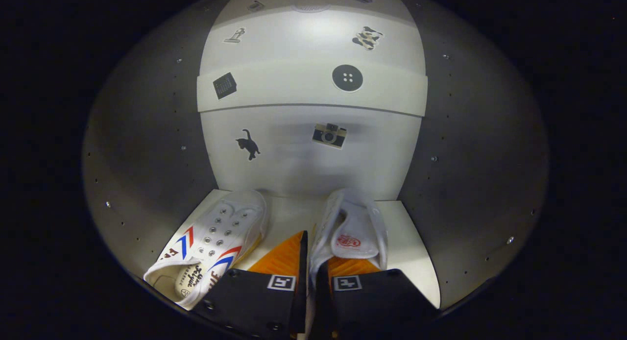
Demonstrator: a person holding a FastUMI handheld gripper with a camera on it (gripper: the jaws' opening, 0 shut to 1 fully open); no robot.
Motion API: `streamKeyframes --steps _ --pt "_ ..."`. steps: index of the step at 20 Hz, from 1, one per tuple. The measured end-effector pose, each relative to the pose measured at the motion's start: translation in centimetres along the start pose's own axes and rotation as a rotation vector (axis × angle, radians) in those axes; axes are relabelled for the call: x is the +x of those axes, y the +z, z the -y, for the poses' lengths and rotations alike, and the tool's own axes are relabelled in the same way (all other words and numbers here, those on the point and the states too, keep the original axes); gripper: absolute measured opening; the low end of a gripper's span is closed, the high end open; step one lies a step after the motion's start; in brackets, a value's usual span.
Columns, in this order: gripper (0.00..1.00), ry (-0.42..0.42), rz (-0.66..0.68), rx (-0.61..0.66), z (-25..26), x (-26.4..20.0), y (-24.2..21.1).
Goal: Open the shoe cabinet door, grab the shoes and put them into the shoe cabinet, then close the shoe cabinet door.
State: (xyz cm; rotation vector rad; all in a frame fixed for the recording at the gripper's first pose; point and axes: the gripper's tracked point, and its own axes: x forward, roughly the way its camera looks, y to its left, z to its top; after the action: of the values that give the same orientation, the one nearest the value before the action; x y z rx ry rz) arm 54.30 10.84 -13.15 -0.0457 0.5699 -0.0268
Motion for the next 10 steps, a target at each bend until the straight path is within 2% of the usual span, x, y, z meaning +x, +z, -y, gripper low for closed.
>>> streamKeyframes --steps 2,5,8,10 --pt "0.27 0.029 -0.005 0.017 -0.7 -0.8 0.0" --pt "0.66 0.053 0.008 0.038 -1.5 -2.6 -0.1" --pt "0.77 0.055 0.031 0.021 -2.0 -5.2 -0.7" --pt "0.97 0.031 0.043 0.008 -1.6 -7.4 -1.2"
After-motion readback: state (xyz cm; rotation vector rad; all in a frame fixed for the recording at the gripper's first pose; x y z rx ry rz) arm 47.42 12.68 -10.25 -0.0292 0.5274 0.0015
